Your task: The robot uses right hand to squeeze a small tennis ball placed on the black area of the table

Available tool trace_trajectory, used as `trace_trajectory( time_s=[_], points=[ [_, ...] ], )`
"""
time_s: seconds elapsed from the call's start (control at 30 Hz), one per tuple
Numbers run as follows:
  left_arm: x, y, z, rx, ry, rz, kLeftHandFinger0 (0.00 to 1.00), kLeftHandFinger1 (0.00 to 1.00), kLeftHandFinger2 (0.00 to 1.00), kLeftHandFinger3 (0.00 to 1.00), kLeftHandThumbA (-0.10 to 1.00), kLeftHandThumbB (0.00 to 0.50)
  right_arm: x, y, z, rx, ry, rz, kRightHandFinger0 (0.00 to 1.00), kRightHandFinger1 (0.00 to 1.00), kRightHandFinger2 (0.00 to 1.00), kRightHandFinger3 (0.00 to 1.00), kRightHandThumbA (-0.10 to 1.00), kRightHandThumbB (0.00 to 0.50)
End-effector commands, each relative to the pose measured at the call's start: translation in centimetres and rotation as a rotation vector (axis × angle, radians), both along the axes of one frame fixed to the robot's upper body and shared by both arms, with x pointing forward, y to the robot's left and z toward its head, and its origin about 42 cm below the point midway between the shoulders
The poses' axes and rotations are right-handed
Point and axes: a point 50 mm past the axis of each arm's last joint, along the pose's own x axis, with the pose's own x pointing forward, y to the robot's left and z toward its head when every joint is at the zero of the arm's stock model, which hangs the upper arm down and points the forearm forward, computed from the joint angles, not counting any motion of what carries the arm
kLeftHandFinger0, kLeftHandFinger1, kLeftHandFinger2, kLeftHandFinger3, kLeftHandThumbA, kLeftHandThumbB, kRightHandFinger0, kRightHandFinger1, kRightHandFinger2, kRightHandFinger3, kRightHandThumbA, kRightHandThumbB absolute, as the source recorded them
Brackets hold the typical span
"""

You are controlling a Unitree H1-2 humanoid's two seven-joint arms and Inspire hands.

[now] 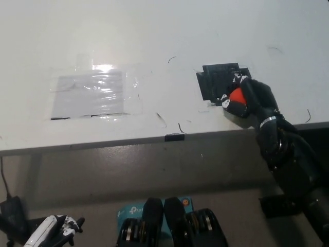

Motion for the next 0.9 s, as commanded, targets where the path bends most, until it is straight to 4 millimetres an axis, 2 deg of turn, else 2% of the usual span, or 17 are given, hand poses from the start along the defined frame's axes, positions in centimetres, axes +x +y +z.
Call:
trace_trajectory(
  time_s=[0.0,0.03,0.07,0.1,0.13,0.17,0.2,0.23,0.3,0.33,0.4,0.47,0.53,0.57,0.7,0.77,0.87],
  points=[
    [0.4,0.4,1.0,0.039,-0.032,-0.023,0.15,0.09,0.24,0.43,0.72,0.420,1.5,0.9,2.2,-0.058,0.022,-0.034,0.42,0.68,1.00,1.00,-0.10,0.061],
    [0.4,0.3,1.0,0.025,-0.029,-0.021,0.14,0.08,0.23,0.40,0.70,0.421,1.5,0.9,2.0,-0.074,0.028,-0.032,0.53,0.86,1.00,1.00,-0.04,0.063],
    [0.5,0.4,0.9,0.019,-0.030,-0.022,0.13,0.08,0.22,0.39,0.70,0.423,1.6,0.9,1.9,-0.093,0.029,-0.030,0.64,0.98,1.00,1.00,0.00,0.068],
    [0.6,0.4,1.1,0.021,-0.035,-0.021,0.12,0.08,0.22,0.39,0.70,0.423,1.7,1.0,2.1,-0.097,0.026,-0.030,0.69,1.00,1.00,1.00,0.01,0.072],
    [0.6,0.4,1.2,0.024,-0.034,-0.021,0.12,0.08,0.22,0.39,0.70,0.423,1.9,1.0,2.0,-0.112,0.028,-0.030,0.93,1.00,1.00,1.00,0.05,0.088],
    [0.6,0.4,1.2,0.035,-0.038,-0.024,0.12,0.08,0.22,0.38,0.71,0.419,1.9,1.0,2.0,-0.130,0.036,-0.032,1.00,1.00,1.00,1.00,0.10,0.096],
    [0.6,0.4,1.1,0.027,-0.036,-0.022,0.12,0.08,0.23,0.37,0.70,0.419,1.9,0.9,2.0,-0.145,0.043,-0.035,1.00,1.00,1.00,1.00,0.16,0.112],
    [0.6,0.4,1.1,0.020,-0.030,-0.019,0.13,0.09,0.25,0.39,0.69,0.422,1.8,0.9,2.0,-0.163,0.047,-0.039,1.00,1.00,1.00,1.00,0.24,0.150],
    [0.9,0.4,1.1,0.012,-0.041,-0.026,0.11,0.08,0.24,0.38,0.68,0.409,1.9,0.9,2.0,-0.172,0.046,-0.050,1.00,1.00,1.00,1.00,0.28,0.182],
    [0.9,0.4,1.2,0.015,-0.039,-0.027,0.12,0.09,0.27,0.39,0.69,0.410,1.9,0.9,2.1,-0.159,0.047,-0.058,1.00,1.00,1.00,1.00,0.30,0.224],
    [0.8,0.5,1.1,0.021,-0.034,-0.020,0.12,0.09,0.27,0.38,0.71,0.441,1.7,1.0,1.9,-0.171,0.041,-0.061,1.00,1.00,1.00,1.00,0.41,0.324],
    [0.8,0.4,1.1,0.020,-0.028,-0.015,0.14,0.09,0.25,0.38,0.71,0.448,1.4,1.0,2.1,-0.197,0.029,-0.058,1.00,1.00,1.00,1.00,0.58,0.483],
    [0.7,0.4,1.2,0.016,-0.026,-0.012,0.15,0.10,0.25,0.39,0.69,0.438,1.3,1.1,2.3,-0.203,0.025,-0.058,1.00,1.00,1.00,1.00,0.65,0.500],
    [0.7,0.4,1.2,0.025,-0.027,-0.016,0.15,0.10,0.26,0.39,0.71,0.442,1.2,1.2,2.7,-0.200,0.023,-0.057,1.00,1.00,1.00,1.00,0.78,0.500],
    [0.8,0.5,1.1,0.030,-0.035,-0.020,0.14,0.10,0.26,0.38,0.71,0.432,1.0,1.1,3.8,-0.192,0.013,-0.063,1.00,1.00,1.00,1.00,0.95,0.500],
    [0.7,0.6,1.1,0.026,-0.039,-0.019,0.14,0.10,0.27,0.38,0.71,0.431,0.8,1.0,5.2,-0.171,-0.030,-0.053,1.00,1.00,1.00,1.00,1.00,0.500],
    [0.7,0.8,1.0,0.021,-0.046,-0.016,0.12,0.08,0.26,0.37,0.72,0.435,0.8,0.8,6.5,-0.174,-0.056,-0.052,1.00,1.00,1.00,1.00,1.00,0.500]
  ],
)
